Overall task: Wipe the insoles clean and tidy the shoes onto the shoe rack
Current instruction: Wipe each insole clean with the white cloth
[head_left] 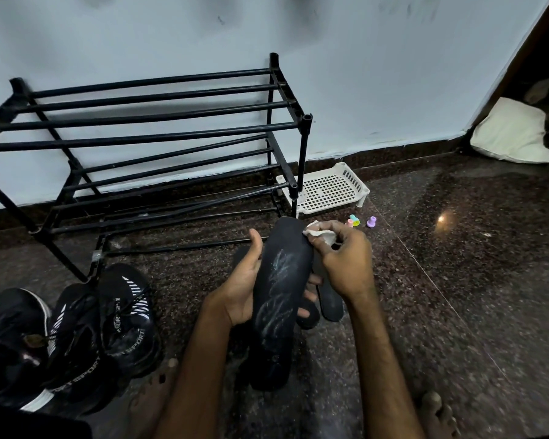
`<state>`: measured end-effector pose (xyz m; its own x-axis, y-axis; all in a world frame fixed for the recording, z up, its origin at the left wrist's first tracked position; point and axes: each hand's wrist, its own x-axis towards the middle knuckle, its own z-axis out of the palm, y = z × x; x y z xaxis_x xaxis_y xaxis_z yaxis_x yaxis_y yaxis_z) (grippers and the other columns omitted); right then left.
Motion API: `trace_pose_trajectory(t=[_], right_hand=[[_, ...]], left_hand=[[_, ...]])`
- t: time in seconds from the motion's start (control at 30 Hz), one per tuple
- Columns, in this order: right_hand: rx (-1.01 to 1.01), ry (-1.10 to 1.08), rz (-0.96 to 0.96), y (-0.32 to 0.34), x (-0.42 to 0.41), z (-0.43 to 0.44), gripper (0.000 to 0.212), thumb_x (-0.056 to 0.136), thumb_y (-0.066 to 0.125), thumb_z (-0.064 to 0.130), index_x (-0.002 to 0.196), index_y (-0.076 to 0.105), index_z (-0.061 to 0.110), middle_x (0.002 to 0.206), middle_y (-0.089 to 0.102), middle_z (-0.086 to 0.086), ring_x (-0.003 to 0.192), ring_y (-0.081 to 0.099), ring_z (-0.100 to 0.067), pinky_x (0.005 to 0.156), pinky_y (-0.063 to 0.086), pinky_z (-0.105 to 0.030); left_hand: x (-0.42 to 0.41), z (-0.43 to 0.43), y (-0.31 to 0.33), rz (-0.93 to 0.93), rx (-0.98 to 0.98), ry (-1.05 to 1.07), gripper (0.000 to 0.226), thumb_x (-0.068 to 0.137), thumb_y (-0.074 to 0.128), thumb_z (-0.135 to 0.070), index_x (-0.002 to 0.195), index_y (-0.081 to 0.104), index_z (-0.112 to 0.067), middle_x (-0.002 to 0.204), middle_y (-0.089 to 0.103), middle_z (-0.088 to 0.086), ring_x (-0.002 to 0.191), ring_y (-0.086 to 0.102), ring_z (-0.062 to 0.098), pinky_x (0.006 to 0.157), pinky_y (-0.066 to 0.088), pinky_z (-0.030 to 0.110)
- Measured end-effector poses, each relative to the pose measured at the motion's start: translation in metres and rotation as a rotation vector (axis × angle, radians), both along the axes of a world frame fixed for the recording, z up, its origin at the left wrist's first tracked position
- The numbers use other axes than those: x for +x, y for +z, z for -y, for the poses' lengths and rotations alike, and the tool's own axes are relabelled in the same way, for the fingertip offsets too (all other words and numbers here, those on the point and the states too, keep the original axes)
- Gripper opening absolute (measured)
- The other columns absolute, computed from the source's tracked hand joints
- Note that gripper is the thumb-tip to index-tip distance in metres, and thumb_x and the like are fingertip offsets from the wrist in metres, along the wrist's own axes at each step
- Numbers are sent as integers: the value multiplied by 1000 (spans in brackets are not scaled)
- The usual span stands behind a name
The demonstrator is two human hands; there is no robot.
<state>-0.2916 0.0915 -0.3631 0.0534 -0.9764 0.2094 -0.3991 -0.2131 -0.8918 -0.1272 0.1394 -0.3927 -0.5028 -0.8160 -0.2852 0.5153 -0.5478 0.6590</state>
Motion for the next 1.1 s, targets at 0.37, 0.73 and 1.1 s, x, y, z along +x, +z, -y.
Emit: trace_pose_trajectory(t=[0.37, 0.73, 1.1], right_hand=[[-137, 119, -345, -6, 2, 1, 19, 80, 68, -5, 89, 75, 11, 92, 53, 8, 84, 58, -10, 79, 55, -28], [-203, 15, -340, 3, 2, 1, 18, 82, 70, 1, 94, 75, 11, 93, 55, 6, 87, 57, -11, 84, 52, -26], [134, 61, 119, -9, -10, 3, 12, 84, 75, 10, 84, 76, 22, 85, 75, 5, 81, 71, -18, 67, 58, -37]], left_hand=[[-6, 3, 13, 168, 49, 191, 86, 84, 24, -79, 113, 72, -15, 115, 66, 25, 91, 68, 37, 73, 59, 55], [-9, 2, 14, 127, 29, 80, 93, 83, 25, -81, 122, 66, -7, 110, 64, 29, 92, 65, 39, 63, 59, 46], [-1, 1, 9, 67, -31, -89, 96, 86, 10, -79, 140, 49, -11, 129, 60, 27, 95, 68, 41, 65, 60, 48]])
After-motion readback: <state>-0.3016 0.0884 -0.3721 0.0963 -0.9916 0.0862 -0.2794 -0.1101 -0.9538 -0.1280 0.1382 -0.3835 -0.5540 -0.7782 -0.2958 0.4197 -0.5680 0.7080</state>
